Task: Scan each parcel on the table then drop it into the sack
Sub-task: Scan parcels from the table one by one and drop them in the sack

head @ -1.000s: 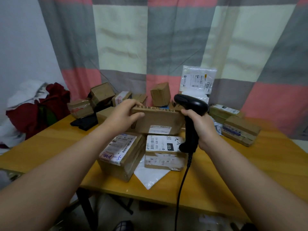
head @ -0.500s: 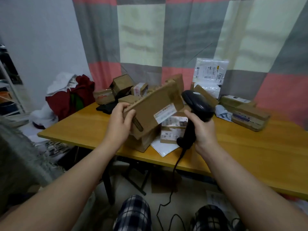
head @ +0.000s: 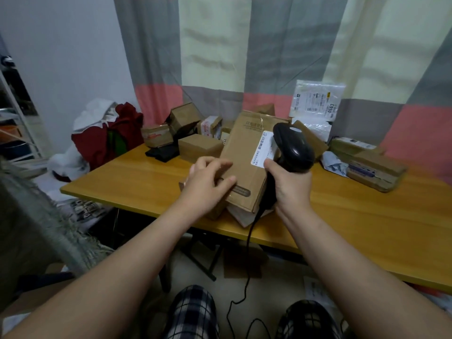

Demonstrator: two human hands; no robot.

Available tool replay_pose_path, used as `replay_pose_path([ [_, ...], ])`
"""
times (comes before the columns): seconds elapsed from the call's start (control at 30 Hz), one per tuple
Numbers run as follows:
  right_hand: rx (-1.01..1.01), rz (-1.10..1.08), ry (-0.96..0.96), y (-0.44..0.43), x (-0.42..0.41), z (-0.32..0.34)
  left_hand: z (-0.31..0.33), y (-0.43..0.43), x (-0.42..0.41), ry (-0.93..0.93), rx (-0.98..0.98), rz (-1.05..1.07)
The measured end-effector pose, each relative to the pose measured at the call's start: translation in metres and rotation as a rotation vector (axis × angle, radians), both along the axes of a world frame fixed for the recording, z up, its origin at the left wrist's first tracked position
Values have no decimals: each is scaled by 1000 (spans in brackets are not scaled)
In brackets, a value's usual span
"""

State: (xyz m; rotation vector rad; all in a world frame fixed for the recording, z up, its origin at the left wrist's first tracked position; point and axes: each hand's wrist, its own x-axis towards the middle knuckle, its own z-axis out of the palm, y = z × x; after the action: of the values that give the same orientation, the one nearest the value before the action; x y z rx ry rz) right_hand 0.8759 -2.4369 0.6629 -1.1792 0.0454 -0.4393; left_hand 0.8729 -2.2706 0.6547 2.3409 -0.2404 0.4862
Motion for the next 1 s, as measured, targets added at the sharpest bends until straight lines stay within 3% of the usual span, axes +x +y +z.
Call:
replay_pose_path([
  [0.07, -7, 36, -26, 2, -1, 3, 5, -7, 1, -7, -33, -56],
  [0.23, -257, 178, -206, -2, -7, 5, 41, -6, 9, -12, -627, -93],
  [0.43, 0, 223, 16, -13, 1, 12, 61, 14, 28, -107, -1023, -218],
  [0.63, 251, 355, 52, -16, 4, 26, 52, 2, 25, -45, -1000, -464],
  [0.8, 53, 241, -146, -21, 9, 27, 49, 3, 16, 5, -686, -178],
  [0.9, -11, 238, -164, -23, 7, 25, 55, 0, 8, 275, -933, -208],
  [1.0, -110, 250, -159, -18, 4, 21, 54, 2, 6, 385, -1017, -304],
])
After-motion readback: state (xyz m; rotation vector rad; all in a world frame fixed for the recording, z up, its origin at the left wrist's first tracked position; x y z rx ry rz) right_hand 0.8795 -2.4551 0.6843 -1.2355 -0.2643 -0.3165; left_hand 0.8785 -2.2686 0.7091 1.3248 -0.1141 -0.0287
